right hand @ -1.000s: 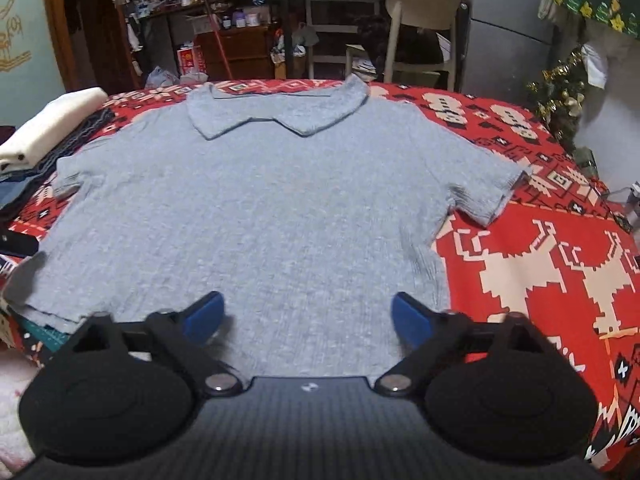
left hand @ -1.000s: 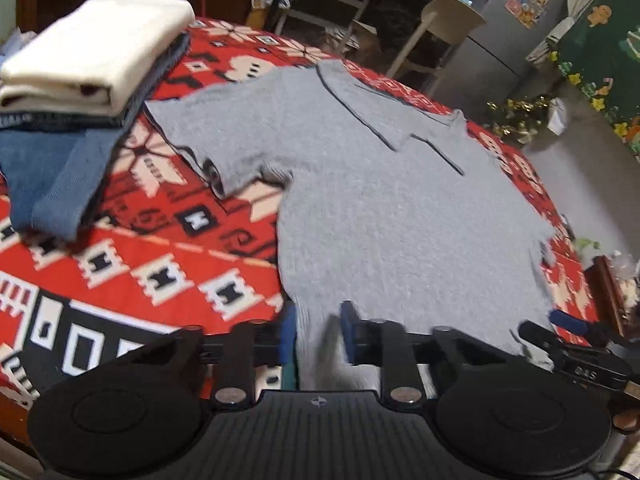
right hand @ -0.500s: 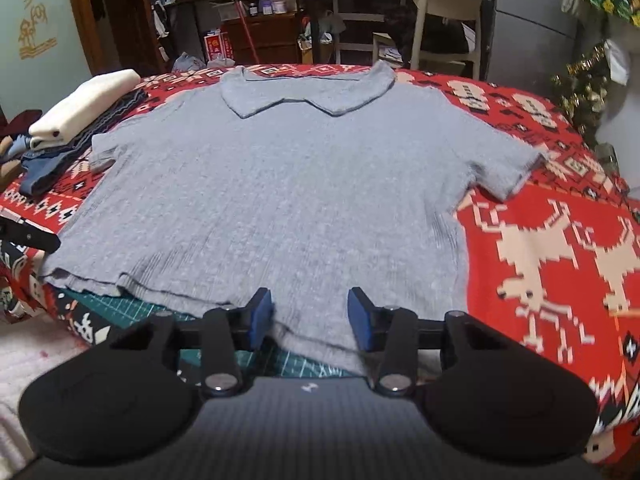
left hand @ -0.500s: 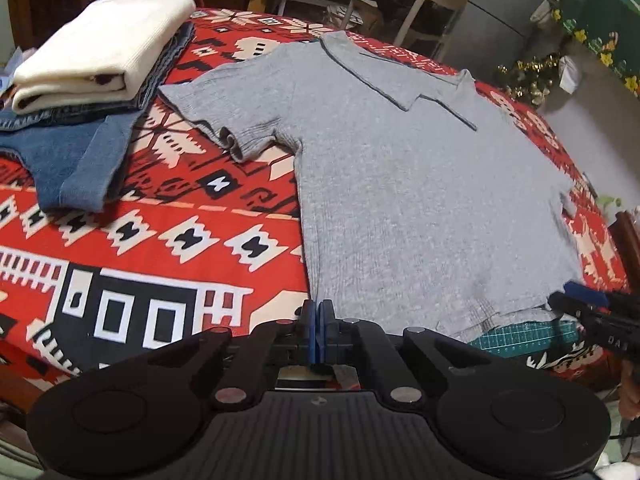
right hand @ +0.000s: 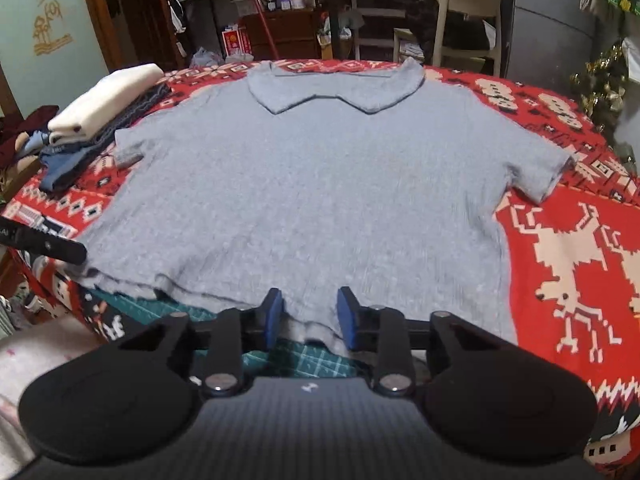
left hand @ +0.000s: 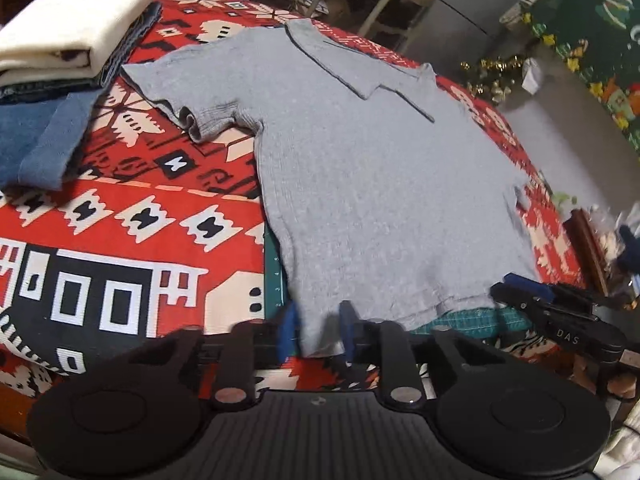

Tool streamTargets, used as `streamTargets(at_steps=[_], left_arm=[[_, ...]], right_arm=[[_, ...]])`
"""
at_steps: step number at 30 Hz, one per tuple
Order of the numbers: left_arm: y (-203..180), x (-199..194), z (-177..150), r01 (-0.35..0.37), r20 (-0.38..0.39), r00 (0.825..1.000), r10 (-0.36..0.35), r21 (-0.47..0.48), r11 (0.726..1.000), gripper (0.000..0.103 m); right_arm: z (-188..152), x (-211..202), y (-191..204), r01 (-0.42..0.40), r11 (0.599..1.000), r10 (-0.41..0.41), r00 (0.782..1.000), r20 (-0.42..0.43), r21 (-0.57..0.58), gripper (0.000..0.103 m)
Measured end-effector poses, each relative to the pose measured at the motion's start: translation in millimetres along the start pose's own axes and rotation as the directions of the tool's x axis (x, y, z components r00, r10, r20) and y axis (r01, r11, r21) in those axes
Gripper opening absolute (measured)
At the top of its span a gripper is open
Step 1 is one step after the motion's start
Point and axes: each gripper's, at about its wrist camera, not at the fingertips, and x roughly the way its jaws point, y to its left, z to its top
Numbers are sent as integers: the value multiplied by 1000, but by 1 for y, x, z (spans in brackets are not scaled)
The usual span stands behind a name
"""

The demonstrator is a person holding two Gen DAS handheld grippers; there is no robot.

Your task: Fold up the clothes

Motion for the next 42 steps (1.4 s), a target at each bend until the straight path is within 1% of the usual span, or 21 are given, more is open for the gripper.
streamTargets(at_steps=[2, 5, 8, 10, 13, 16, 21, 22, 23, 27, 28, 30, 31, 33, 34, 35, 36, 37, 39, 41, 42], left_arm=[[-2, -1, -2, -18, -3, 1000, 18, 18, 1000, 4], [-5, -2, -5, -51, -5, 999, 51, 48, 998, 4], [-4, -7, -8, -87, 3, 996, 87, 77, 993, 4], [-2, -9, -9, -78, 2, 997, 78, 75, 994, 4], [1, -12, -10, -65, 8, 998, 65, 63, 996, 5], [-2, -15, -10, -60, 23, 998, 59, 65, 996, 6], [-8, -27, -10, -69, 59, 996, 64, 90, 994, 6], [-8, -29, -11, -74, 69, 995, 68, 92, 993, 9], [-8, -31, -13, -80, 78, 994, 73, 94, 992, 14], [-15, -33, -16, -157, 115, 983, 143, 130, 979, 23], [-17, -33, -16, -169, 123, 981, 152, 142, 975, 27], [-24, -34, -15, -201, 161, 971, 177, 149, 968, 28], [-28, -35, -14, -221, 186, 964, 191, 152, 963, 30], [-39, -37, -10, -227, 234, 955, 182, 180, 957, 42], [-45, -39, -7, -228, 258, 950, 174, 195, 954, 51], [-51, -38, -4, -229, 278, 946, 167, 209, 951, 59], [-58, -36, 0, -230, 295, 942, 158, 225, 947, 61], [-64, -32, 5, -226, 310, 939, 147, 239, 944, 63], [-75, -19, 15, -223, 328, 935, 134, 250, 942, 63], [-81, -3, 23, -210, 329, 936, 127, 229, 951, 63], [-83, 7, 27, -204, 318, 940, 128, 220, 954, 63]], right_arm=[[-6, -3, 3, 17, 999, -17, 1000, 2, -32, 31], [-13, -10, 7, 38, 997, -39, 999, -1, -63, 26], [-17, -17, 8, 32, 997, -33, 999, -20, -71, 22], [-17, -23, 8, 28, 998, -29, 999, -17, -60, 22], [-10, -30, 14, 17, 997, -15, 999, 32, -76, 23], [5, -22, 22, 9, 994, -3, 998, 62, -106, 23], [16, 8, 26, -2, 997, 4, 1000, 24, -72, 23], [14, 11, 27, -4, 998, 6, 1000, 19, -68, 23], [10, 12, 28, -7, 998, 9, 1000, 15, -69, 23], [-6, 2, 34, -9, 995, 11, 1000, 23, -104, 23], [-8, -1, 35, -10, 993, 12, 1000, 13, -114, 23], [-11, -7, 36, -9, 993, 9, 1000, -3, -121, 23], [-10, -11, 35, -4, 993, 4, 1000, 6, -116, 24], [-8, -20, 33, 8, 994, -5, 1000, 26, -105, 32], [-5, -22, 31, 15, 995, -12, 999, 40, -97, 34], [-1, -24, 29, 24, 996, -20, 998, 55, -89, 40], [4, -25, 26, 39, 996, -33, 997, 73, -80, 47], [9, -25, 23, 58, 996, -52, 995, 90, -69, 50], [19, -21, 17, 88, 995, -83, 992, 98, -41, 63], [26, -13, 9, 106, 994, -106, 991, 86, 10, 66], [29, -8, 6, 116, 993, -119, 990, 79, 37, 67]])
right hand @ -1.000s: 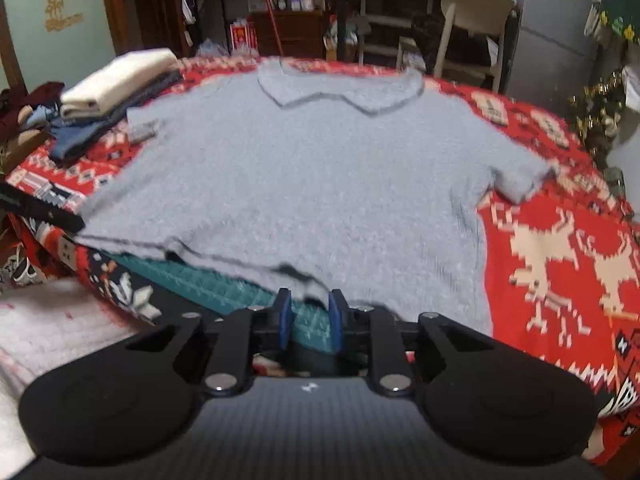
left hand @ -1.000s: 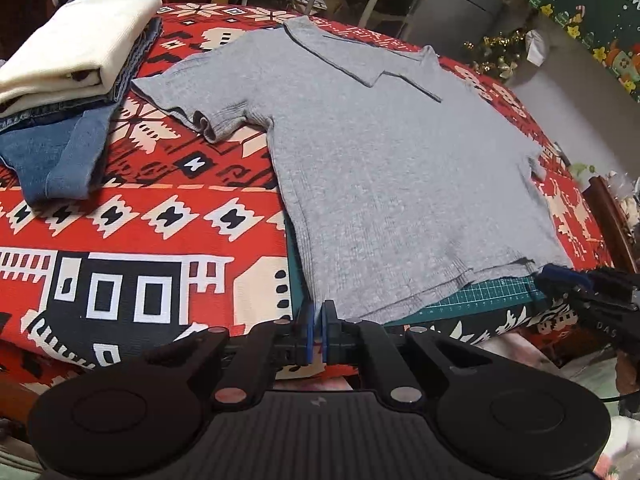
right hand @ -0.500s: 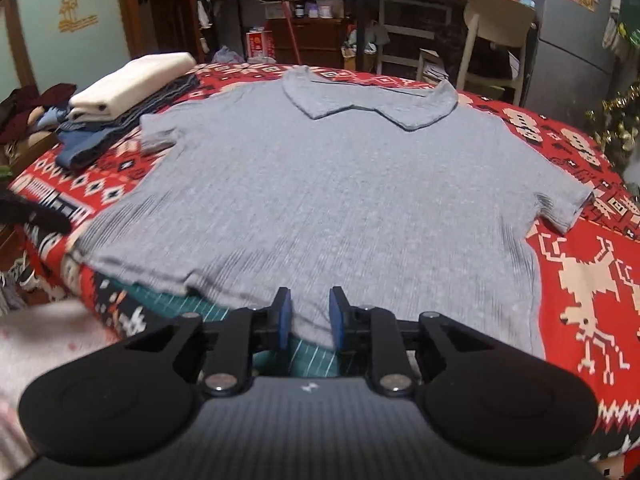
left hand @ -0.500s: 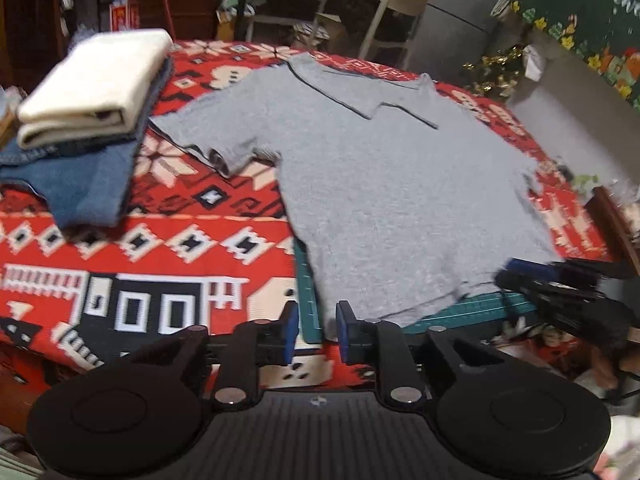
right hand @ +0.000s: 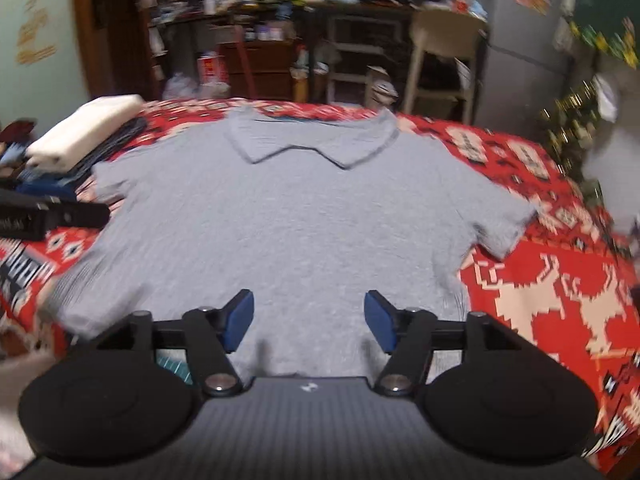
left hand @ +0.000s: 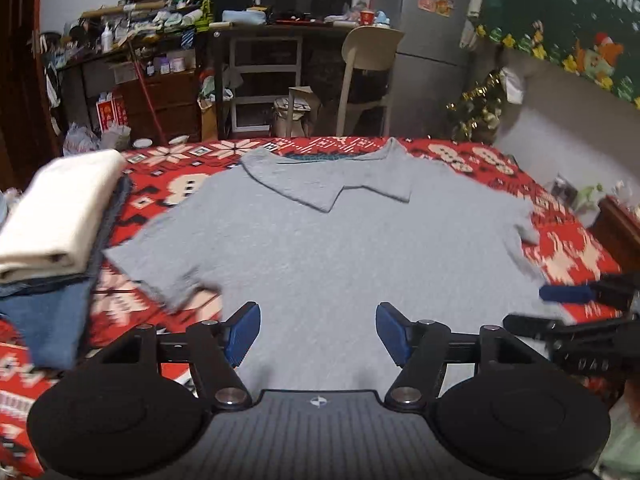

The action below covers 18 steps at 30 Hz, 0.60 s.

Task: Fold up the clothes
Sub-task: 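Open both tools and hold them above the flattened shirt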

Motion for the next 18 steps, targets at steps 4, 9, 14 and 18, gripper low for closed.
streamTargets(at_steps=[4, 9, 14, 18], left_arm=[[-10, 34, -6, 0, -78, 997, 0, 0, 1000, 62], [-18, 45, -25, -54, -113, 992, 61, 67, 996, 78], [-14, 43, -40, -72, -88, 993, 79, 81, 994, 103], [-13, 43, -41, -61, -77, 995, 68, 88, 994, 103]], right_arm=[[-2, 20, 0, 76, 997, -76, 997, -19, -3, 81], [-21, 37, 5, 113, 993, -114, 993, -40, -28, 102], [-29, 40, -6, 88, 993, -85, 996, -42, 74, 102], [-31, 41, -6, 92, 993, -90, 995, -33, 73, 102]])
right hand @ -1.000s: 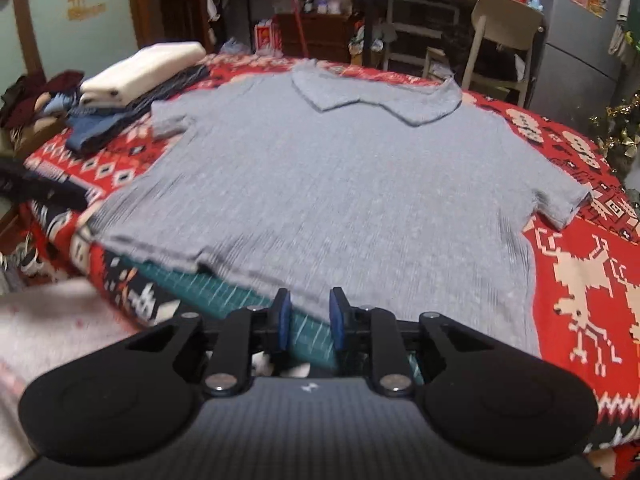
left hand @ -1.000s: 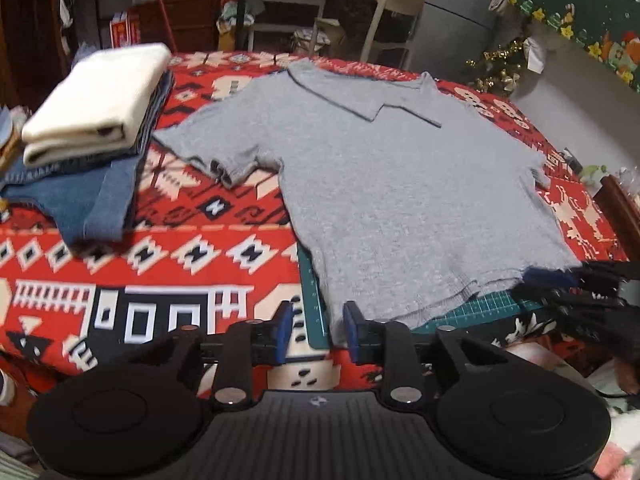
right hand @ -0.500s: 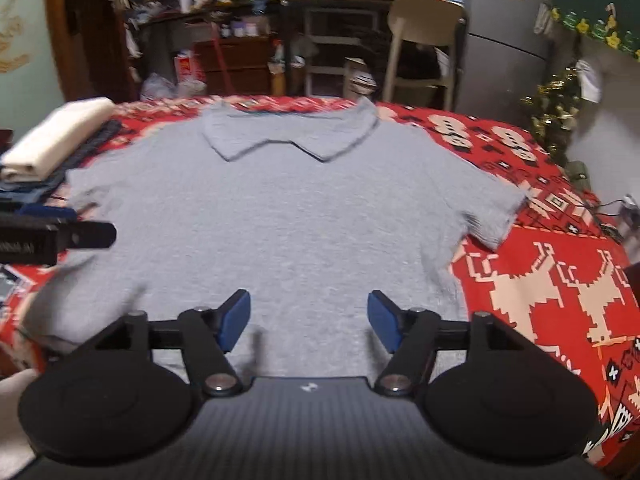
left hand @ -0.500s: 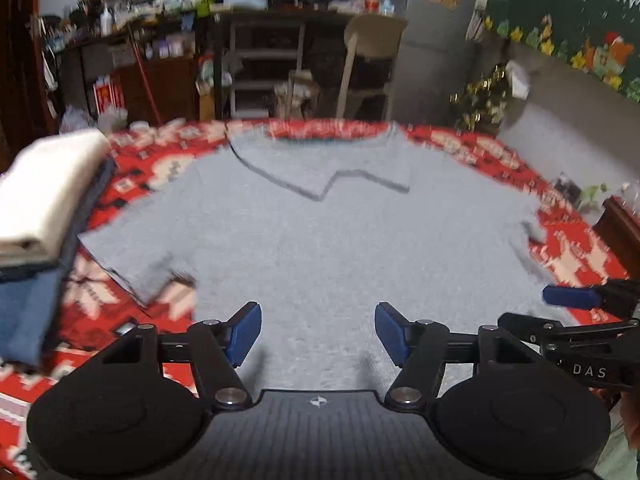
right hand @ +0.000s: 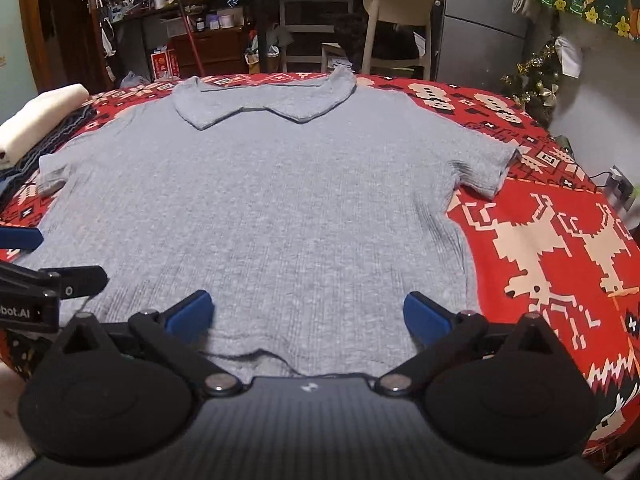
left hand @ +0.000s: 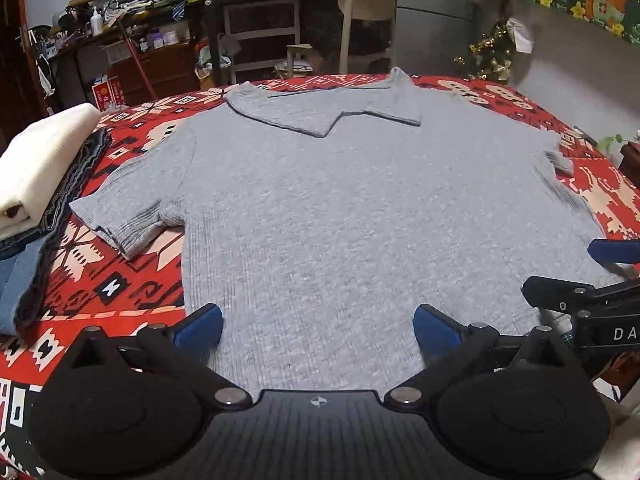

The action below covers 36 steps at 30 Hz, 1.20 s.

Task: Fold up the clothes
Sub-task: 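Open both tools and hold them above the flattened shirt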

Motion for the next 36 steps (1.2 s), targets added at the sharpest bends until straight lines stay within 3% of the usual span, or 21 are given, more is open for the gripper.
streamTargets(at_steps=[15, 36], left_arm=[[-6, 1, 5, -7, -33, 999, 7, -3, 1000, 103], [-11, -2, -2, -39, 17, 999, 39, -34, 999, 103]], right_arm=[[-5, -3, 1, 2, 1000, -2, 999, 35, 5, 102], [-6, -2, -1, -17, 1000, 17, 998, 53, -9, 102]])
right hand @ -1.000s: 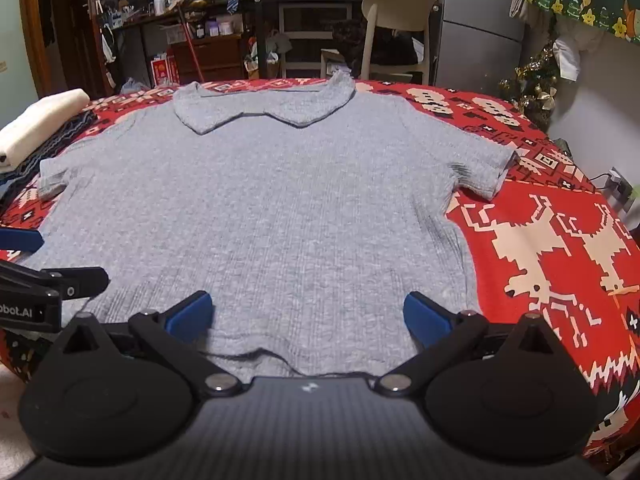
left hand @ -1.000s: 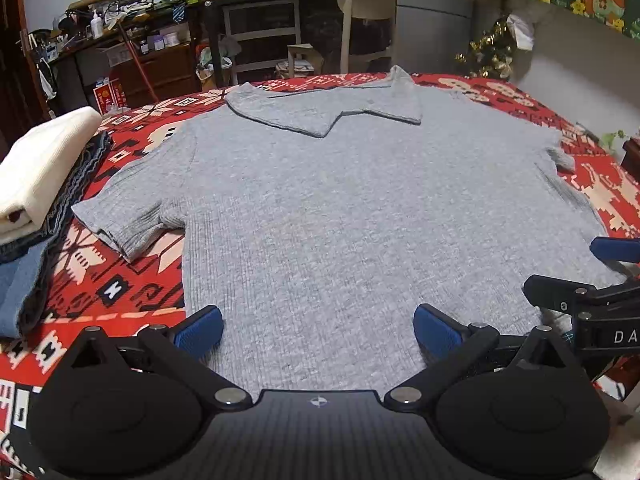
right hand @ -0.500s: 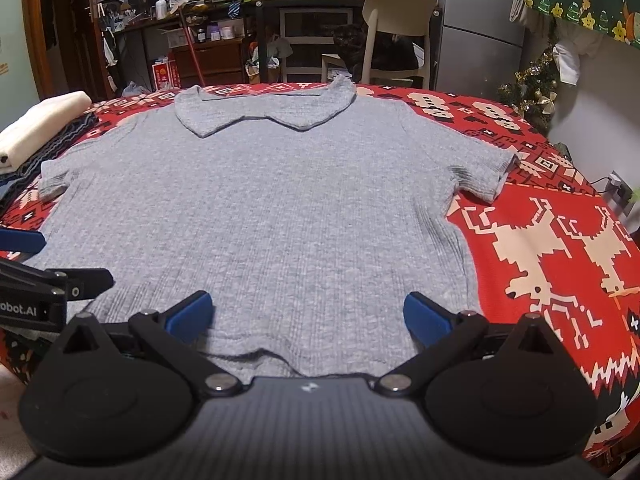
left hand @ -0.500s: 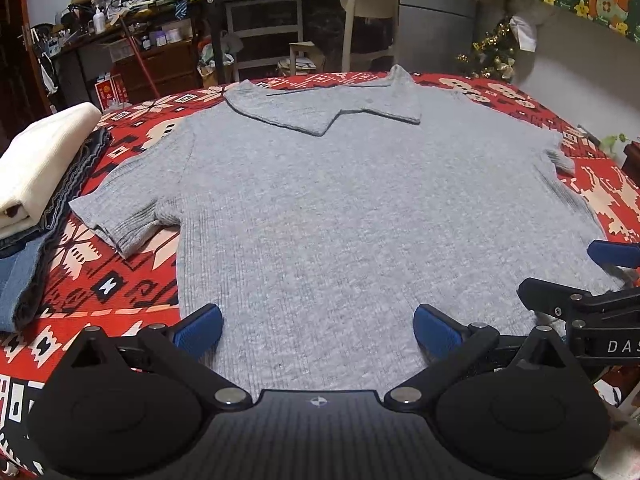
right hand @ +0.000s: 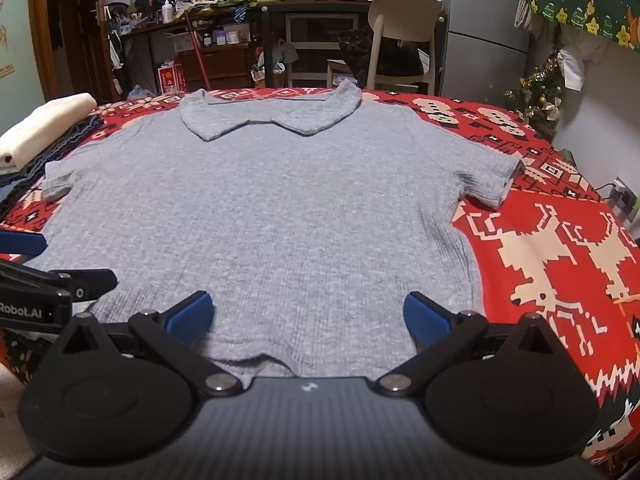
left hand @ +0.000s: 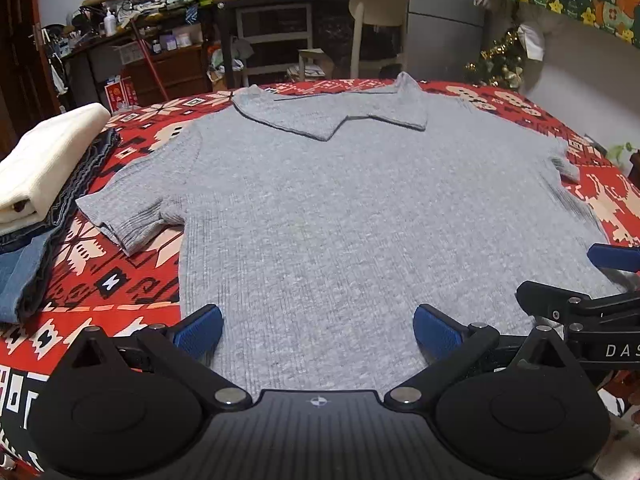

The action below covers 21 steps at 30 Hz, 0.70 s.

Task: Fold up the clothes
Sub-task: 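Open both tools and hold them above the flattened shirt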

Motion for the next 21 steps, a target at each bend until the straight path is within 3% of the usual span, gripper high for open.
streamTargets(at_steps=[18, 21], left_arm=[[1, 2, 2, 11, 5, 1000, -11, 2, 1000, 103], [0, -1, 5, 26, 14, 1000, -27, 34, 999, 93]], right_arm=[[-1, 1, 2, -2, 1000, 2, 1000, 2, -11, 102], [0, 1, 2, -5, 1000, 5, 1000, -2, -11, 102]])
